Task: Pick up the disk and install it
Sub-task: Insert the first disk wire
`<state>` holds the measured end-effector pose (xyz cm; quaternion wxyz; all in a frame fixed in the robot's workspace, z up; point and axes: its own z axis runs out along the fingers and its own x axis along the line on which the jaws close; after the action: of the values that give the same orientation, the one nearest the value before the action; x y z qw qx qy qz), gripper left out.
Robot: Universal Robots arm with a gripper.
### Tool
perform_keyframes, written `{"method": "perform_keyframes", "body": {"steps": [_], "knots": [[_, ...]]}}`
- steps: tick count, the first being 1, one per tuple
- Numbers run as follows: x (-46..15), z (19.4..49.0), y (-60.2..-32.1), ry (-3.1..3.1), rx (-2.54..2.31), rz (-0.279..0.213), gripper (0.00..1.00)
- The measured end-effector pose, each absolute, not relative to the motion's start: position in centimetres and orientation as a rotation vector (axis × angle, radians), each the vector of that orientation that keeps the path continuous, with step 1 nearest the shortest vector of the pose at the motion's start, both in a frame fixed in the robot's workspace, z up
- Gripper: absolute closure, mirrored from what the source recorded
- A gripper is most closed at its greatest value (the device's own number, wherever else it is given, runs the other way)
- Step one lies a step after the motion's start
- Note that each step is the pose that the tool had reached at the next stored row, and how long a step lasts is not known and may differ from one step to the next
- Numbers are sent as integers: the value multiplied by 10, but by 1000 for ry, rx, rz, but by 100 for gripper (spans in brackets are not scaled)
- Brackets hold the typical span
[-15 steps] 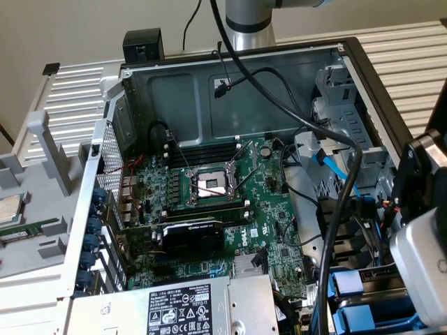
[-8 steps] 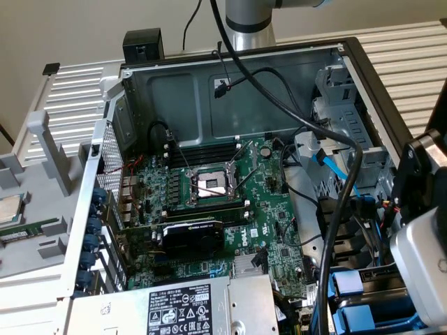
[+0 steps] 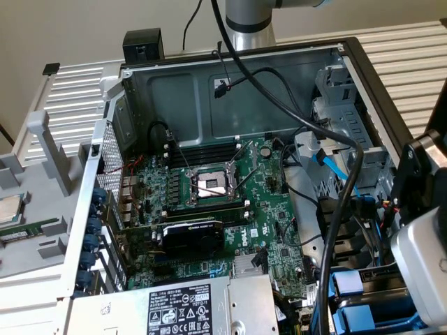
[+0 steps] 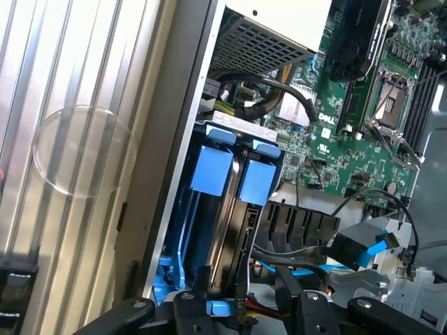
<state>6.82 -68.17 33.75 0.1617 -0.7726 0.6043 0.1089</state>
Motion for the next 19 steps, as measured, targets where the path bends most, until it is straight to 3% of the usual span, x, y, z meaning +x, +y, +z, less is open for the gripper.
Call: {"method": "perform_keyframes", "body": {"steps": [15,19], "knots": [[71,336,-681,1702,-2229,326,51],[74,336,-681,1703,-2231,329,60]]}}
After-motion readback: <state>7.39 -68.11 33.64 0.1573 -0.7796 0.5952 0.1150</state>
